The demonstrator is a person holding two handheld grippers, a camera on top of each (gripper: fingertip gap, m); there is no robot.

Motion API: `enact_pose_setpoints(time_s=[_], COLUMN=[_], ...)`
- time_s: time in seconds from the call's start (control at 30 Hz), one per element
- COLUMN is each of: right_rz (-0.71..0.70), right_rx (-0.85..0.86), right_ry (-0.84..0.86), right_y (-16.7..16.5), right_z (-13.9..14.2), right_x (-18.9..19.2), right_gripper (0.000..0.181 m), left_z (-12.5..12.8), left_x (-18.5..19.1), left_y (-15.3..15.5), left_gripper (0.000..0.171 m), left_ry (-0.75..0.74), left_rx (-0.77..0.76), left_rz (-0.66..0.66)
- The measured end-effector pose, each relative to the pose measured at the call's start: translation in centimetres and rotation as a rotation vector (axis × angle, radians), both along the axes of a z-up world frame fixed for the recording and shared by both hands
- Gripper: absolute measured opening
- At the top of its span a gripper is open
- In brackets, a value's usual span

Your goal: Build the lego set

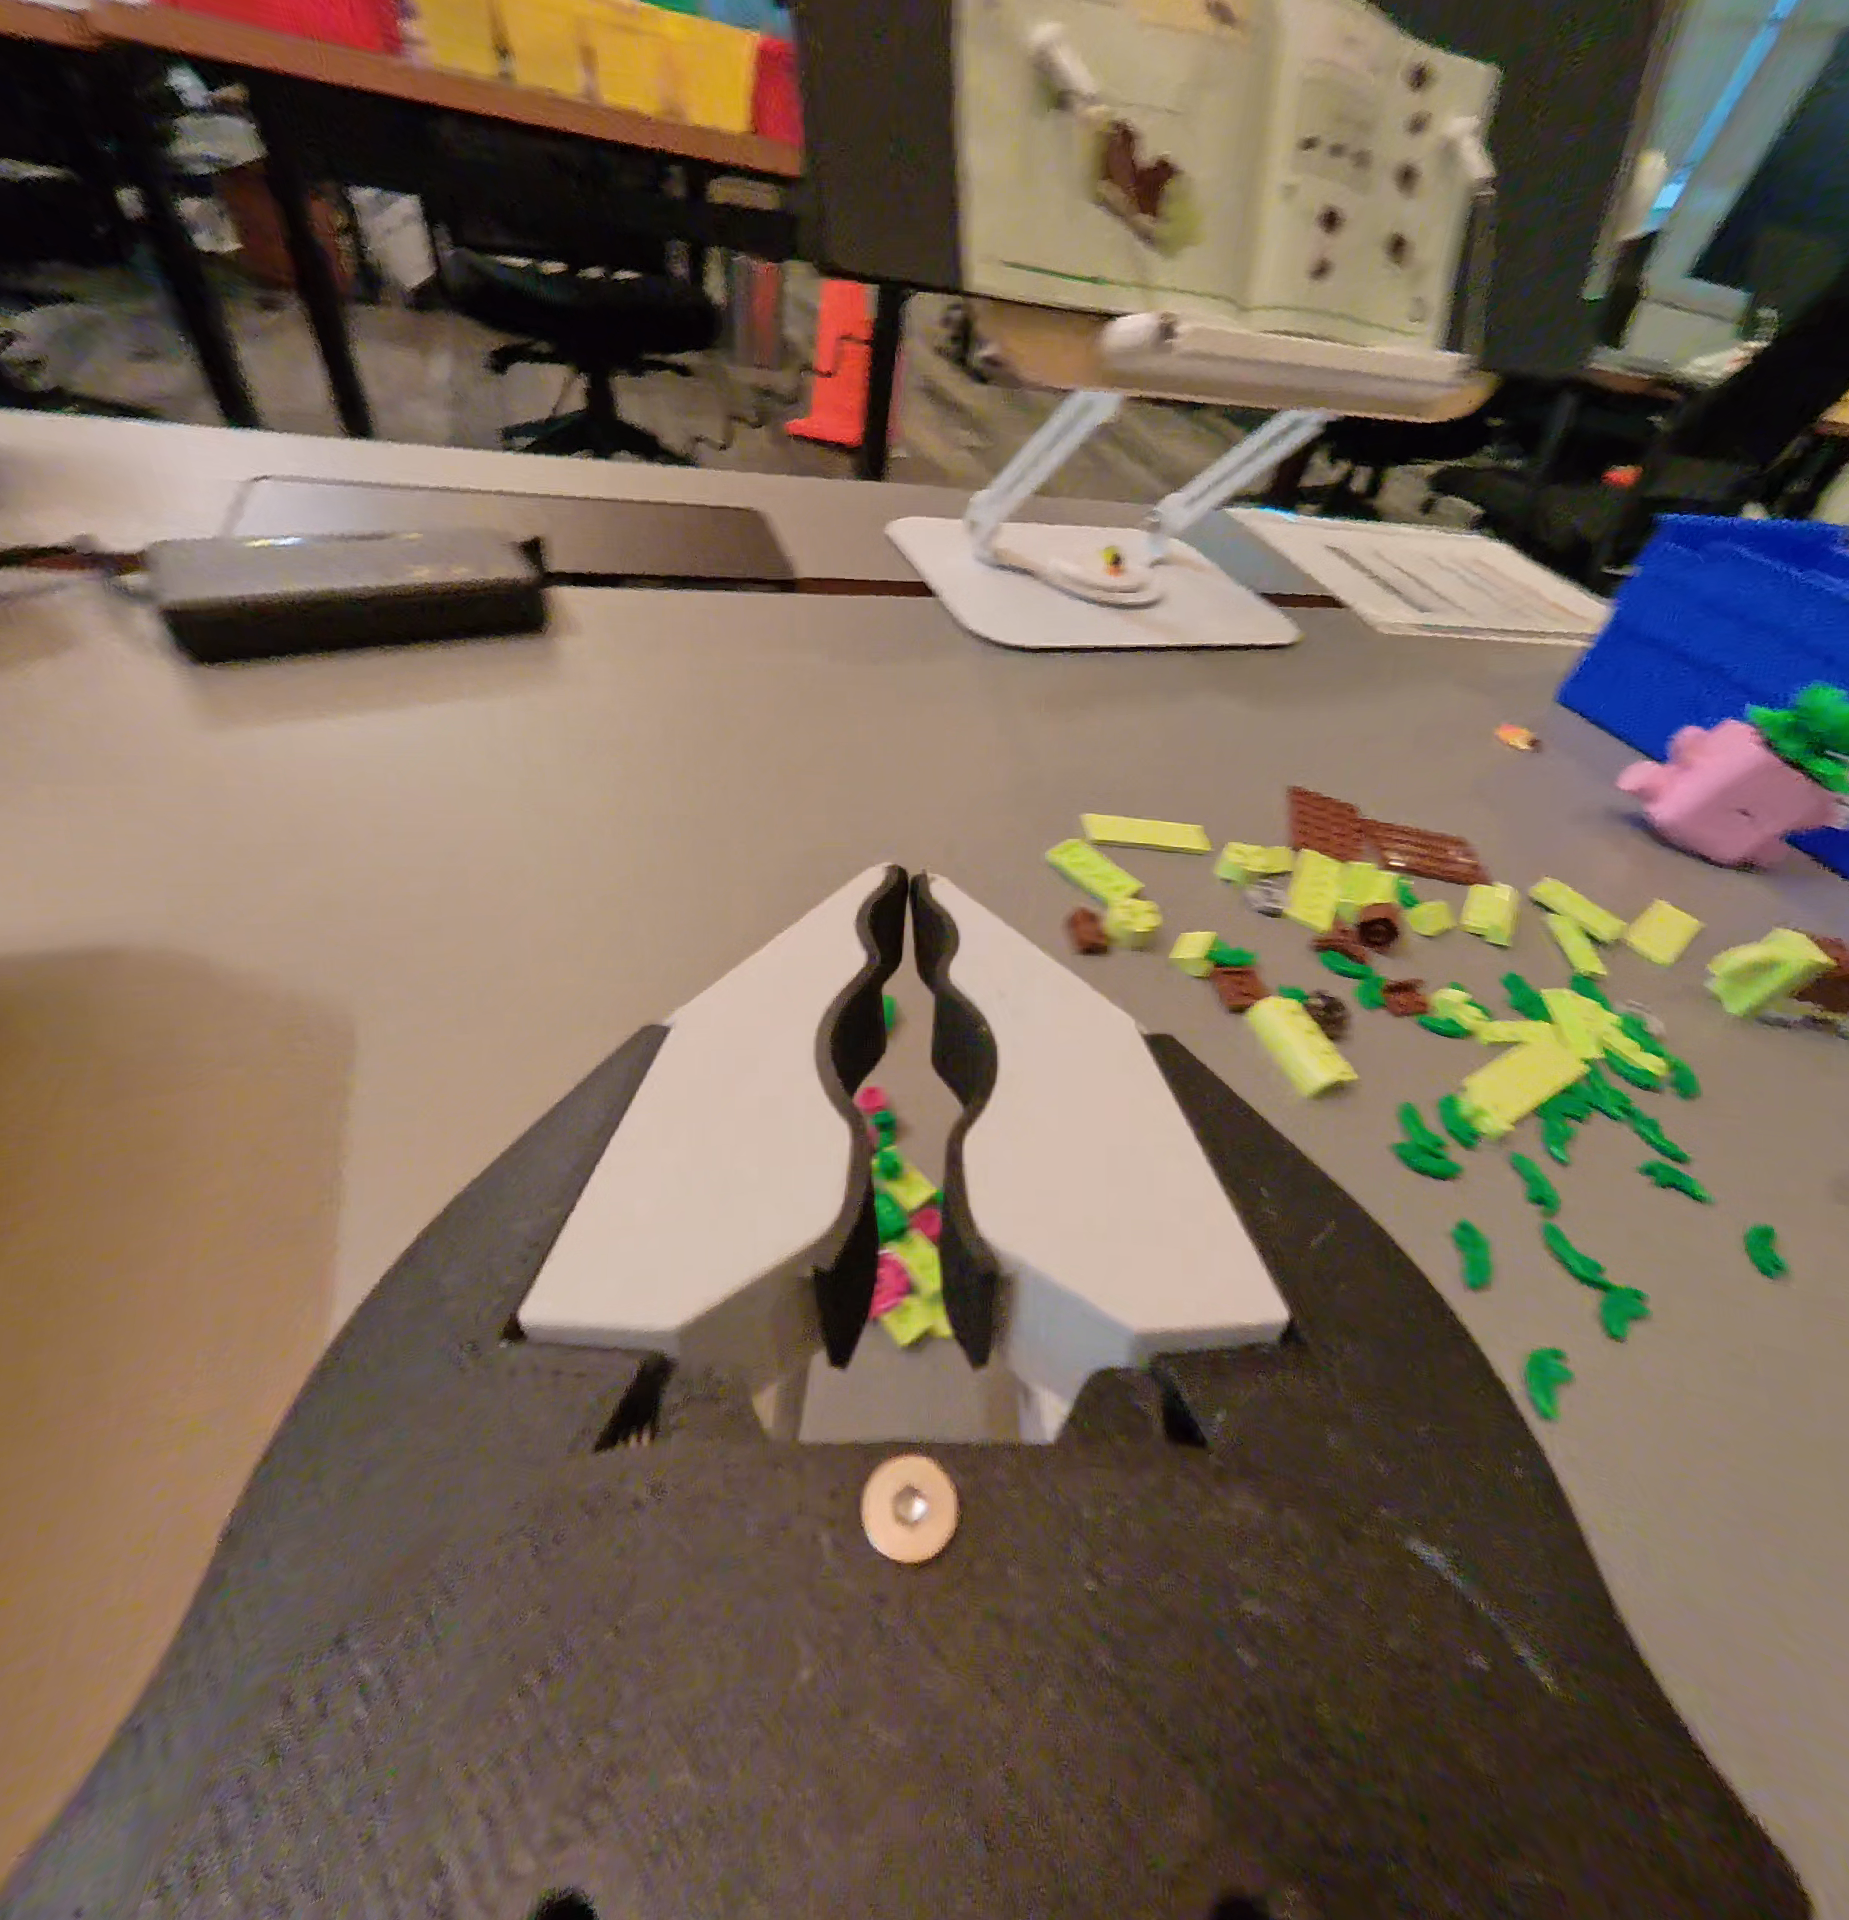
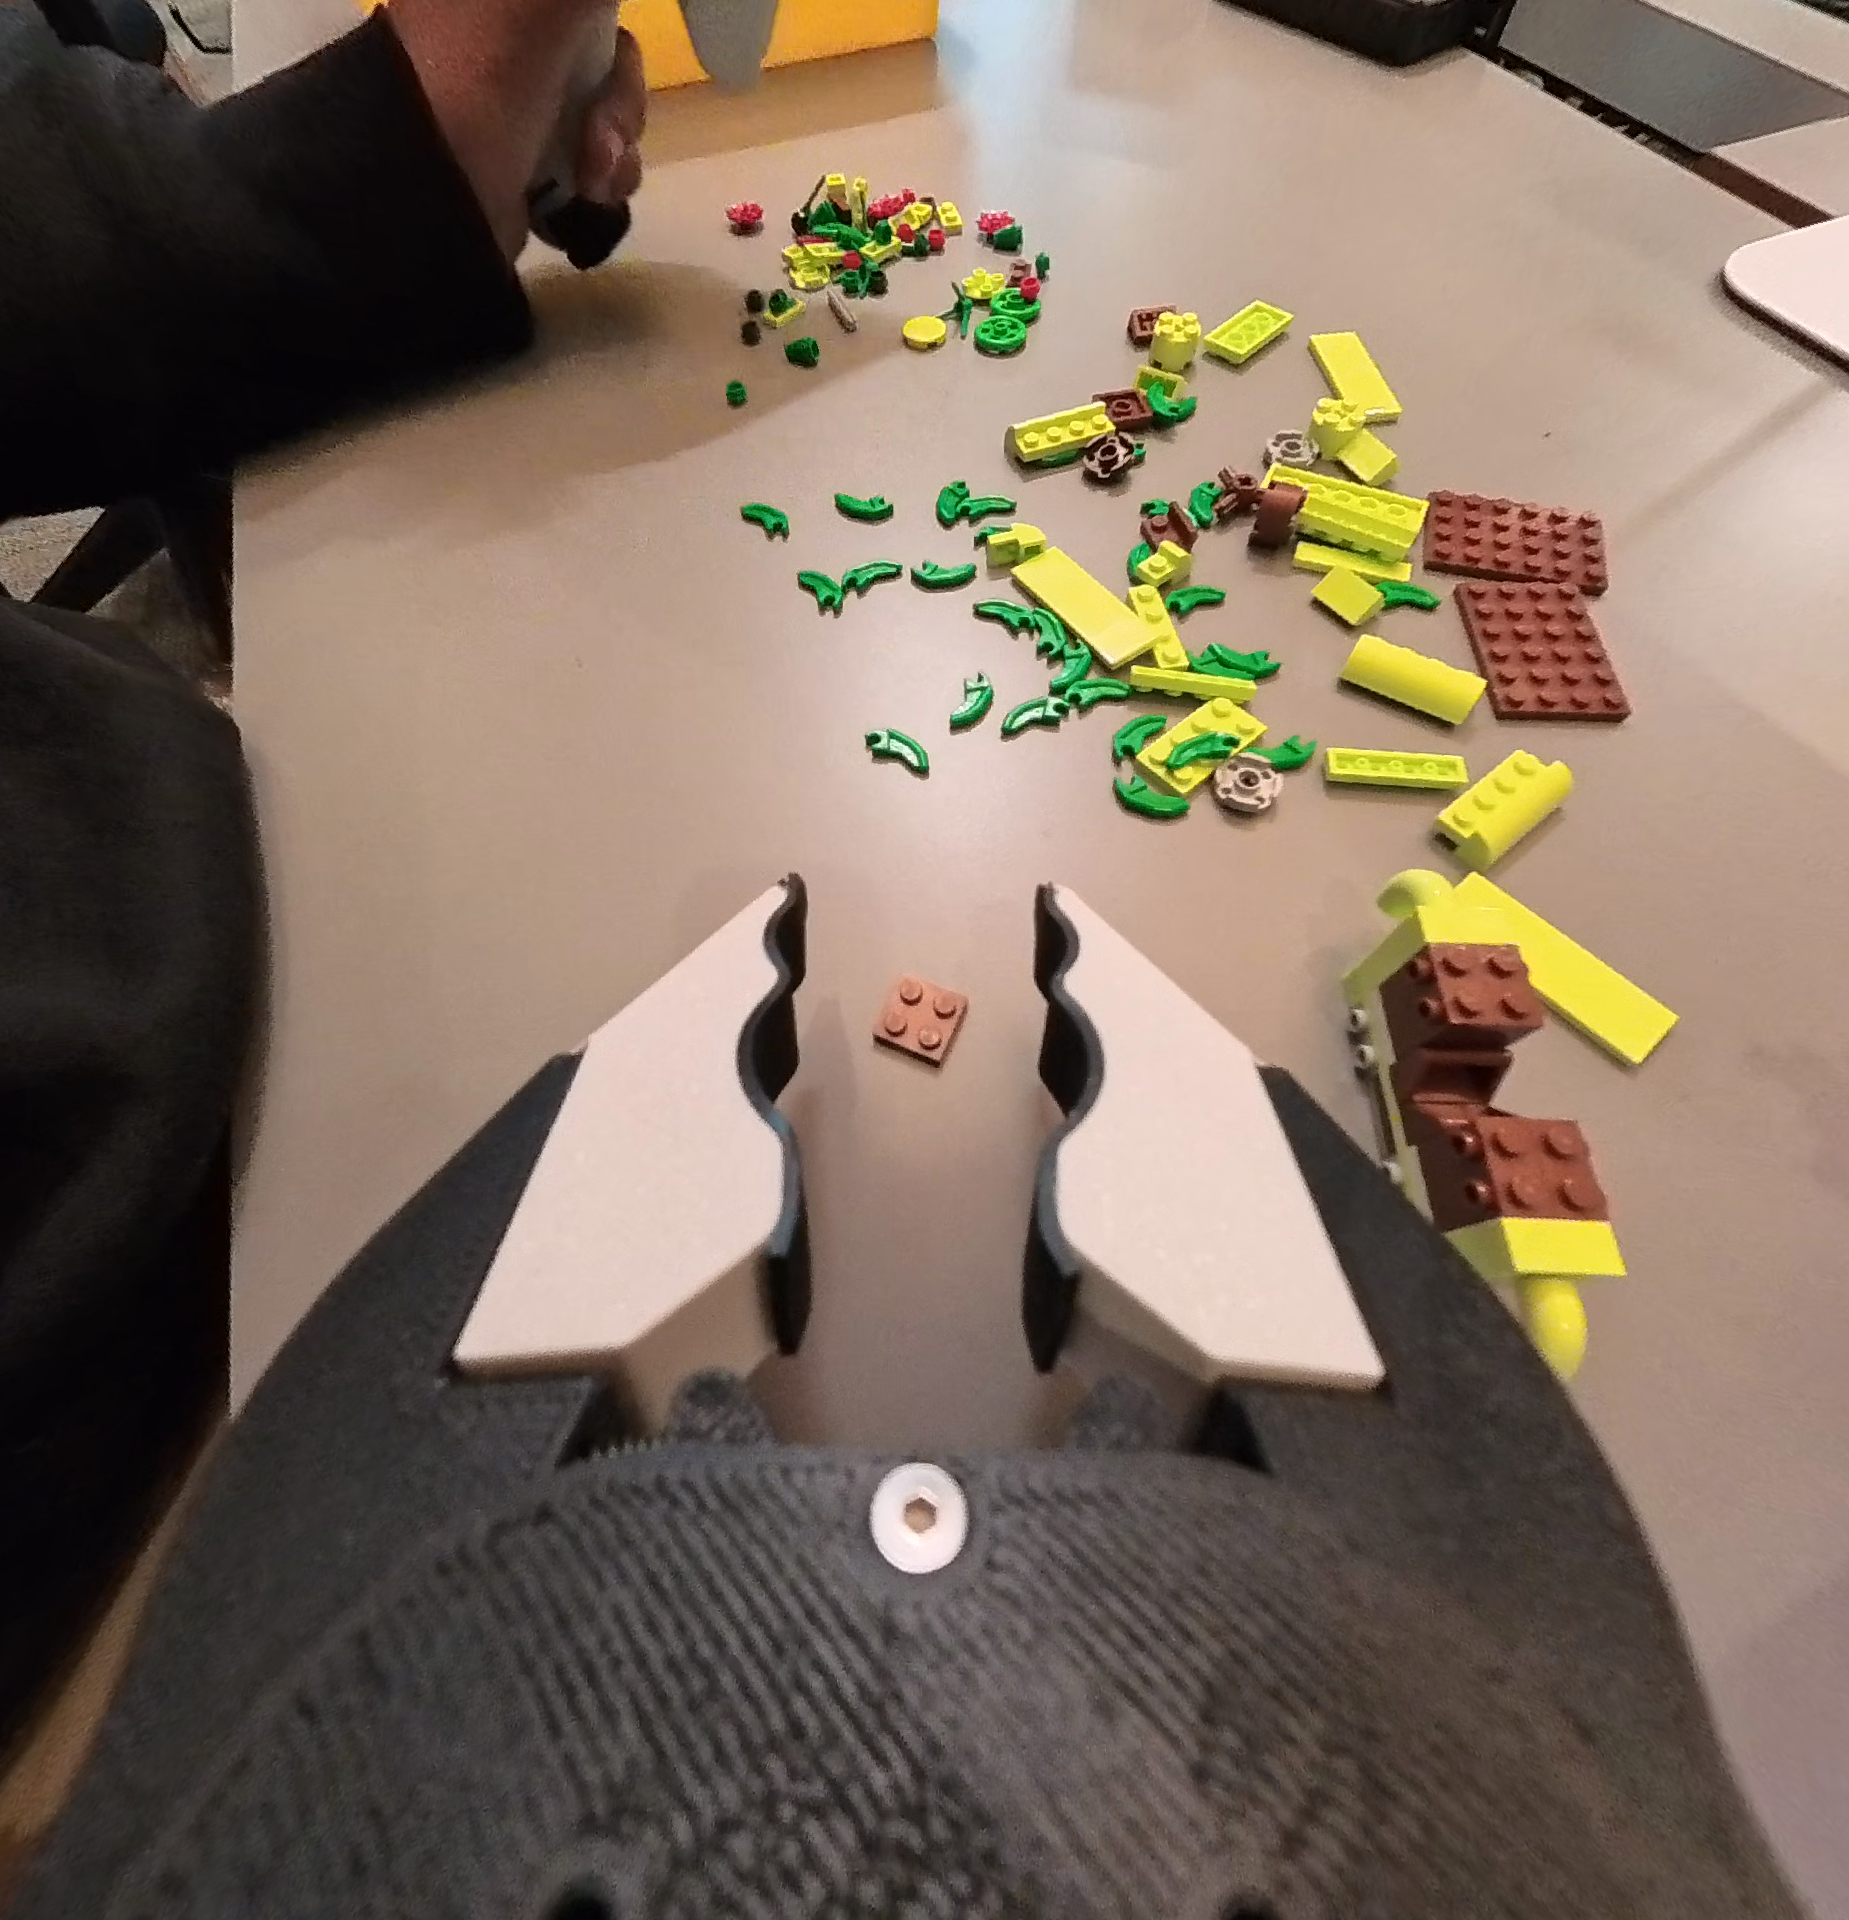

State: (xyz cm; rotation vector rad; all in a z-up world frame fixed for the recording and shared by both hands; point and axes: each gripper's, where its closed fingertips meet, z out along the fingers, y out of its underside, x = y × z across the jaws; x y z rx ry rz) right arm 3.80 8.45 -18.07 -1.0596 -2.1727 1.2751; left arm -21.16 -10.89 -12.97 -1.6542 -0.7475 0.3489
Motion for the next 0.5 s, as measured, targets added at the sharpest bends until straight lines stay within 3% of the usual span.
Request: enact_pose_setpoints(time_s=[0.07, 0.13, 0.23, 0.37, 0.5], right_rz=[0.002, 0.002, 0.002, 0.003, 0.000], right_rx=[-0.003, -0.006, -0.007, -0.008, 0.010], right_ry=[0.003, 0.005, 0.000, -0.023, -0.024], right_y=[0.0, 0.0, 0.0, 0.0, 0.0], right_z=[0.1, 0.1, 0.1, -0.2, -0.4], right_x=[0.0, 0.0, 0.0, 0.0, -0.1], right_gripper=[0.042, 0.042, 0.042, 0.043, 0.043], left_z=[-0.5, -0.8, -1.8, -7.0, -7.1], left_x=[-1.2, -1.2, -0.4, 0.6, 0.2], left_y=[-1.3, -1.3, 0.5, 3.1, 4.3], left_gripper=[0.000, 0.000, 0.001, 0.021, 0.023], left_ry=[-0.021, -0.026, -0.056, -0.239, -0.217], left_rx=[-0.025, -0.032, -0.084, -0.363, -0.391], left_rz=[0.063, 0.041, -0.054, -0.177, -0.201])
